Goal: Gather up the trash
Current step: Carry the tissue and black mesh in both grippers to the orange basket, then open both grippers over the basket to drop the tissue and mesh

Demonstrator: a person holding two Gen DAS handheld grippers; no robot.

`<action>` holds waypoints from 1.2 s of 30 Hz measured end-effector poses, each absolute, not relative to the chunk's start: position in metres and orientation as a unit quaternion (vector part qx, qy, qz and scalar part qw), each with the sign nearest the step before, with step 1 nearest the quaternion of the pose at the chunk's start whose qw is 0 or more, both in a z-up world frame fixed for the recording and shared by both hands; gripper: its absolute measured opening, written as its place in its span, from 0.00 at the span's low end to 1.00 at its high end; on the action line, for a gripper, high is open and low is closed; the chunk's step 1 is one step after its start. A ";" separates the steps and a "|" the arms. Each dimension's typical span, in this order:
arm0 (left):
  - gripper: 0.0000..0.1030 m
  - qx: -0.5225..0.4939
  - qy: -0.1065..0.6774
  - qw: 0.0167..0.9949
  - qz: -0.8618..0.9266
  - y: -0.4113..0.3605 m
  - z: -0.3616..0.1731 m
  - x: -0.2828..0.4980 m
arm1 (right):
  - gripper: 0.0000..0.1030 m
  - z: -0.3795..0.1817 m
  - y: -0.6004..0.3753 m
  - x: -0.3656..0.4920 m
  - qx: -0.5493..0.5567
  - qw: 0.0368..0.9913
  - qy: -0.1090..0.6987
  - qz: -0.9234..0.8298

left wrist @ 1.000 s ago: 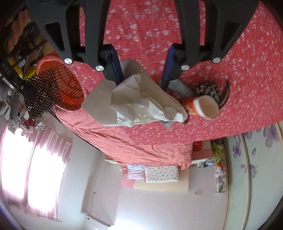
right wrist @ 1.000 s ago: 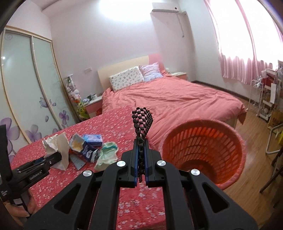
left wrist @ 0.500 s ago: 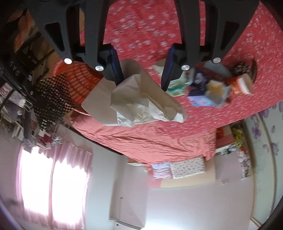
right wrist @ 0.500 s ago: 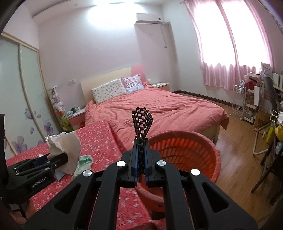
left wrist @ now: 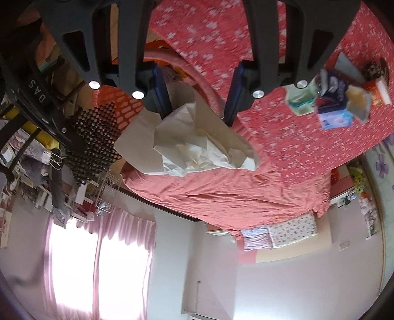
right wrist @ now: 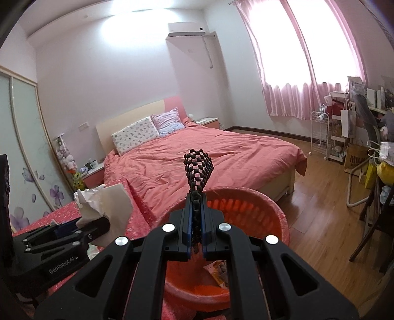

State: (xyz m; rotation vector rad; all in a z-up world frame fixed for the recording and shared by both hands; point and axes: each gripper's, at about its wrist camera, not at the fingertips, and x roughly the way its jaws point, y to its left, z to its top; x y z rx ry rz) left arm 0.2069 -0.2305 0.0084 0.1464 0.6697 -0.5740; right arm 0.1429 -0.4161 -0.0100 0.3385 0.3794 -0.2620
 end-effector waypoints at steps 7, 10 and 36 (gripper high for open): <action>0.42 0.080 0.337 0.892 -0.290 -0.257 -0.010 0.219 | 0.06 -0.016 -0.425 0.146 0.184 0.956 0.189 -0.131; 0.42 0.080 0.346 0.887 -0.294 -0.266 -0.018 0.223 | 0.06 -0.017 -0.429 0.148 0.188 0.954 0.193 -0.132; 0.75 0.066 0.363 0.911 -0.185 -0.164 -0.032 0.221 | 0.37 -0.016 -0.404 0.159 0.174 0.946 0.248 -0.118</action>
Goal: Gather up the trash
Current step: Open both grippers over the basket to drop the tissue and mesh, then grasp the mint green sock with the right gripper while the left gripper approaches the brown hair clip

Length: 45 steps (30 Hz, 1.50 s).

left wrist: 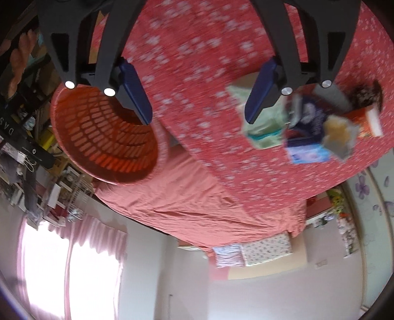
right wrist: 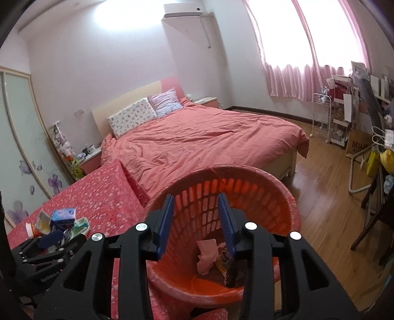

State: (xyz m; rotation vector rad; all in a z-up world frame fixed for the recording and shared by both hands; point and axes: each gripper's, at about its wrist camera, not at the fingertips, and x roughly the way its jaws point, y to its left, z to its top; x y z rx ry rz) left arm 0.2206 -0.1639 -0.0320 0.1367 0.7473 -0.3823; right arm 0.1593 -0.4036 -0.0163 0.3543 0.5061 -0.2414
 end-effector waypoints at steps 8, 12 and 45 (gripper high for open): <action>0.77 0.051 0.348 0.926 -0.134 -0.096 -0.020 0.207 | 0.37 -0.012 -0.366 0.167 0.150 0.949 0.264 -0.081; 0.78 0.046 0.344 0.931 -0.111 -0.067 -0.019 0.201 | 0.37 -0.010 -0.338 0.174 0.134 0.950 0.276 -0.054; 0.78 -0.053 0.388 0.917 0.078 0.172 -0.050 0.238 | 0.47 -0.067 -0.193 0.256 0.045 0.904 0.425 0.029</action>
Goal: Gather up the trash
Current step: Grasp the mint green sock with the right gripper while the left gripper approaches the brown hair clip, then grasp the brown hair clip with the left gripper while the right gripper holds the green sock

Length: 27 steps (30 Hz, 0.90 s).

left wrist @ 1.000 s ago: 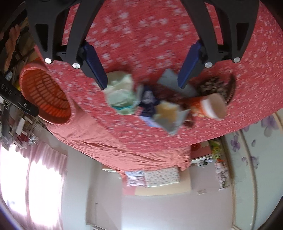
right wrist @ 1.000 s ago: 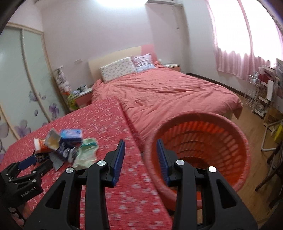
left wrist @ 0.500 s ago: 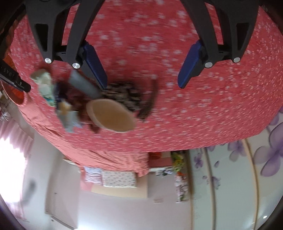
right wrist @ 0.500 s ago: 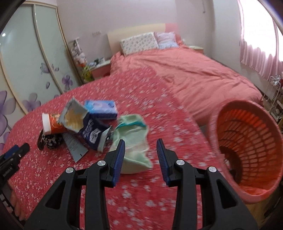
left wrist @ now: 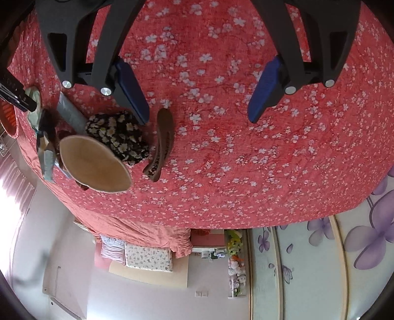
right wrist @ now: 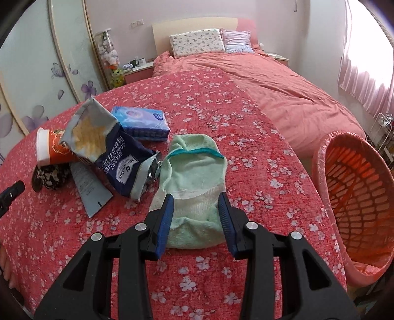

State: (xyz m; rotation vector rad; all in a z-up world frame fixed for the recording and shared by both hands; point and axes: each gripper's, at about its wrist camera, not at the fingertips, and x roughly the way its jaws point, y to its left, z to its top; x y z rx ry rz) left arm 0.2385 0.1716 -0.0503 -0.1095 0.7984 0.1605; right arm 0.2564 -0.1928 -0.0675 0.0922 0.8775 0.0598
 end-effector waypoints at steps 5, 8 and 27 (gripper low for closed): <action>0.78 -0.056 0.394 0.914 0.076 0.168 -0.056 0.246 | 0.63 -0.068 -0.185 0.259 0.032 0.900 0.434 0.034; 0.78 -0.054 0.396 0.913 0.074 0.166 -0.058 0.251 | 0.47 -0.067 -0.181 0.258 0.023 0.901 0.431 0.032; 0.64 -0.051 0.414 0.907 0.052 0.155 -0.065 0.288 | 0.06 -0.050 -0.211 0.253 0.032 0.921 0.388 -0.001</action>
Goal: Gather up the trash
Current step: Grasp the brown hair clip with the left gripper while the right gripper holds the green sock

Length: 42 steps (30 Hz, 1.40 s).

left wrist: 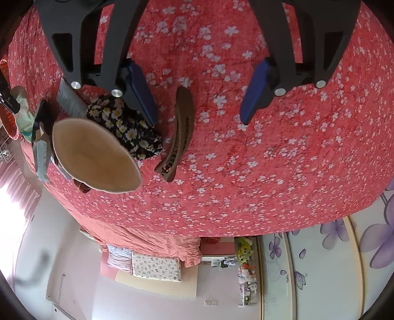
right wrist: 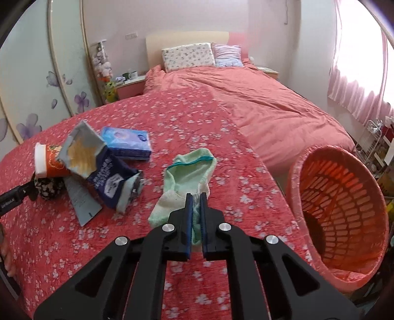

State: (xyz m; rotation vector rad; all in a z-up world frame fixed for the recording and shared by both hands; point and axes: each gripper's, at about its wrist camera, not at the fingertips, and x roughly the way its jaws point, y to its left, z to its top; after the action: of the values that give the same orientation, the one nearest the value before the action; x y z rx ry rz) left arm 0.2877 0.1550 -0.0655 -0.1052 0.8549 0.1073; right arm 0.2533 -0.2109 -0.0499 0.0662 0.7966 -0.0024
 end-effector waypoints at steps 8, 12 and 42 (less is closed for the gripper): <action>0.47 -0.065 0.437 0.896 0.053 0.159 -0.076 0.315 | 0.07 -0.063 -0.215 0.259 0.040 0.911 0.411 -0.001; 0.47 -0.064 0.433 0.898 0.048 0.157 -0.072 0.328 | 0.12 -0.064 -0.217 0.259 0.042 0.910 0.412 0.001; 0.14 -0.081 0.408 0.908 0.051 0.184 -0.056 0.293 | 0.07 -0.041 -0.219 0.242 0.055 0.926 0.372 0.021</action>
State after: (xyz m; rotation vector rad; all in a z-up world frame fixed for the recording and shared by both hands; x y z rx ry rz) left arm 0.2931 0.1838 -0.0559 -0.1662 0.8413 0.1050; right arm 0.2417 -0.2190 -0.0408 0.1127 0.7635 0.0439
